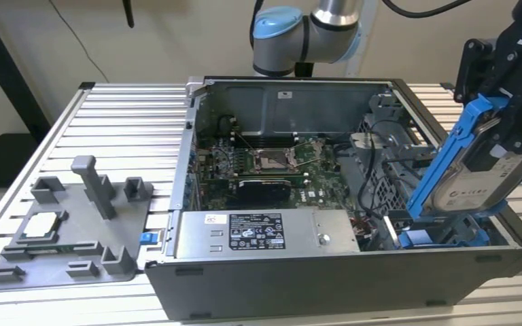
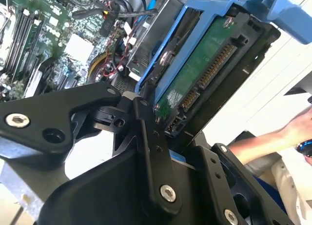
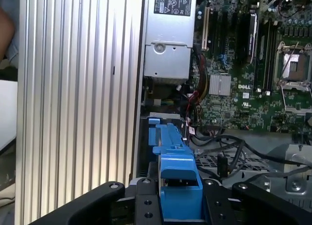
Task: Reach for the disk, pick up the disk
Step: 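Pick up the disk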
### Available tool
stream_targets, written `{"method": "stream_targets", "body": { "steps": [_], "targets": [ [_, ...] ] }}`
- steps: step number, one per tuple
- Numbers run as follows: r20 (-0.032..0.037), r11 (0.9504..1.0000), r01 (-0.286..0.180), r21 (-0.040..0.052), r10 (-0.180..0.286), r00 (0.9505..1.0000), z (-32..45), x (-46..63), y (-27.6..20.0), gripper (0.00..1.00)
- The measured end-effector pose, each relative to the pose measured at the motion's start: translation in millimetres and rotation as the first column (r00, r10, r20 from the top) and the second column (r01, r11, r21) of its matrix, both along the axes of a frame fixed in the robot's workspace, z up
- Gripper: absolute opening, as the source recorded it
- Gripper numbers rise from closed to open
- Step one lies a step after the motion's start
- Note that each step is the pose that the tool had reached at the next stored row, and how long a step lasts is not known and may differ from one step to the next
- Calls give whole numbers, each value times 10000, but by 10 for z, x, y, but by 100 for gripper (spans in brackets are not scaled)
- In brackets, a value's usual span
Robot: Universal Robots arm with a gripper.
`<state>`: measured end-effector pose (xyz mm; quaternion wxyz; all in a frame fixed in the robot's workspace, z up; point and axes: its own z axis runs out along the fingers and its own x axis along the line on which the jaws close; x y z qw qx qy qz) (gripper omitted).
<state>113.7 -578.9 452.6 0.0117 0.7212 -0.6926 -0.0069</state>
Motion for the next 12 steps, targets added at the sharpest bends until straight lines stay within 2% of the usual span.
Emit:
{"method": "stream_targets", "body": {
  "steps": [5, 12],
  "targets": [
    [0, 10000, -1, 0, 1, 10000, -8, -10, -35, 0],
    [0, 10000, -1, 0, 1, 10000, -8, -11, -37, 0]
  ]
}}
